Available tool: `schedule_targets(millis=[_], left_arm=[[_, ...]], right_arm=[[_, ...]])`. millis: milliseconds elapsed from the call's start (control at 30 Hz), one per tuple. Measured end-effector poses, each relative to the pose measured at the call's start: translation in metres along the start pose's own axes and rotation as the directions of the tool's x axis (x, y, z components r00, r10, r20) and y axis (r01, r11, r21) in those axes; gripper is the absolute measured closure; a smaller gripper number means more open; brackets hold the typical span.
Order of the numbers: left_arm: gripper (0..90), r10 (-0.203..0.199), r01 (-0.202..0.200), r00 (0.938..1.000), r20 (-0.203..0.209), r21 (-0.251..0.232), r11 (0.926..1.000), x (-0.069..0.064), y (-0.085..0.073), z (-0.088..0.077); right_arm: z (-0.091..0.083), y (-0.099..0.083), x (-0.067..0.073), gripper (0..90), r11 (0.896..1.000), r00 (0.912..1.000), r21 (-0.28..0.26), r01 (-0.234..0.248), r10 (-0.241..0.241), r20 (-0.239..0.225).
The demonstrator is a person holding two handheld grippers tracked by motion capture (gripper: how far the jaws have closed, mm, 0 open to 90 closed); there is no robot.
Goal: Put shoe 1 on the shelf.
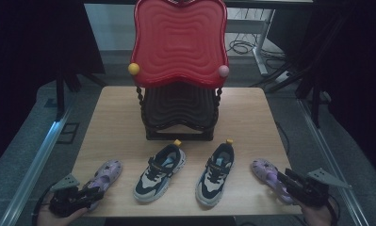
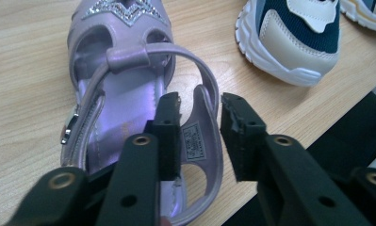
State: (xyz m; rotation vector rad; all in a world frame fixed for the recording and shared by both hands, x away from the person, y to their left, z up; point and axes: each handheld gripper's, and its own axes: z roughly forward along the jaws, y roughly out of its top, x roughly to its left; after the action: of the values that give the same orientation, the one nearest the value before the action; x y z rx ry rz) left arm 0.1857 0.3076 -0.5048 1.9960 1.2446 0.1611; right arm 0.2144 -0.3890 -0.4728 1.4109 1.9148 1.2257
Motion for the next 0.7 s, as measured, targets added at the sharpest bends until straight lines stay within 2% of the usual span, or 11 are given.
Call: schedule_targets(millis=[67,267,367,500,700], left_arm=[[71.9,-0.008,0.008,0.9999,0.006,0.005,1.0,0.001,0.0,0.0],[78.6,0.003,-0.004,0.9996,0.027,0.028,0.9996,0.001,0.002,0.001],[79.4,0.004,-0.005,0.9995,0.032,0.03,0.9995,0.002,0.002,0.001],[80.3,-0.002,0.001,0.9991,0.042,0.024,0.9997,0.004,0.001,0.0],[81.1,-0.003,0.002,0.9989,0.047,0.026,0.9996,0.005,0.002,0.0]], right_arm=[[-0.003,0.0,-0.002,59.2,1.0,1.0,-0.003,-0.005,0.005,-0.001],[-0.008,-0.004,-0.006,59.1,0.998,0.9984,0.067,0.009,-0.005,-0.056],[-0.004,-0.009,-0.006,59.4,0.993,0.9972,0.12,0.017,-0.008,-0.074],[0.002,-0.015,-0.008,60.9,0.985,0.9973,0.171,0.029,-0.017,-0.071],[0.009,-0.019,-0.009,66.9,0.977,0.9958,0.21,0.035,-0.016,-0.09]])
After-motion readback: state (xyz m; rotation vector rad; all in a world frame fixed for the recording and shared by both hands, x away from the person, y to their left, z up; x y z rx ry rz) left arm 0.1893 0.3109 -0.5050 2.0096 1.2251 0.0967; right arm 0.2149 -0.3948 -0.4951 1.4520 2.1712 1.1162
